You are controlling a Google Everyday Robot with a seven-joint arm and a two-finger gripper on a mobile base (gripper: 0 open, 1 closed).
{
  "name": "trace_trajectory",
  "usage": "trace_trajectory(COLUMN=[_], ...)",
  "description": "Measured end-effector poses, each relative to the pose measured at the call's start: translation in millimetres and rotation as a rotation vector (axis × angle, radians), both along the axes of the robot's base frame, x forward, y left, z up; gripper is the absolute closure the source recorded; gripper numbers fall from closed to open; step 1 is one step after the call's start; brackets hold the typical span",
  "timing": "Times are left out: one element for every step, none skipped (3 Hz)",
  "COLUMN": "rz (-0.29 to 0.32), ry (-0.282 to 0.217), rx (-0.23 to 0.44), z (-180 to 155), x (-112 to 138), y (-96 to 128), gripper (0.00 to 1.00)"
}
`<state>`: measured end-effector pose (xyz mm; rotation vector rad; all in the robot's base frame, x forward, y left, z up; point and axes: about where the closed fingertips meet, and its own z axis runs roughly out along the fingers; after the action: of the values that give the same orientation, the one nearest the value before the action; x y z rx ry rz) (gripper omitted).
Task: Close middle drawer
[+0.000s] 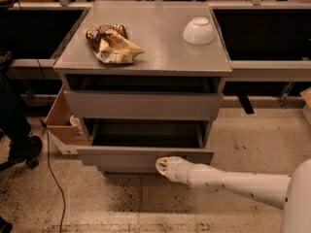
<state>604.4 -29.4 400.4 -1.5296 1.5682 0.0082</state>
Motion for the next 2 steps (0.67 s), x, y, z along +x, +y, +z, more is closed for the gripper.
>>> trace_trajectory(rz=[0.015,0.04], ry=[-0.036,-0.055], rx=[-0.003,-0.01], z=[1.6,3.8], x=[24.9,47.9], y=[2.3,4.5], gripper=[1.0,1.0])
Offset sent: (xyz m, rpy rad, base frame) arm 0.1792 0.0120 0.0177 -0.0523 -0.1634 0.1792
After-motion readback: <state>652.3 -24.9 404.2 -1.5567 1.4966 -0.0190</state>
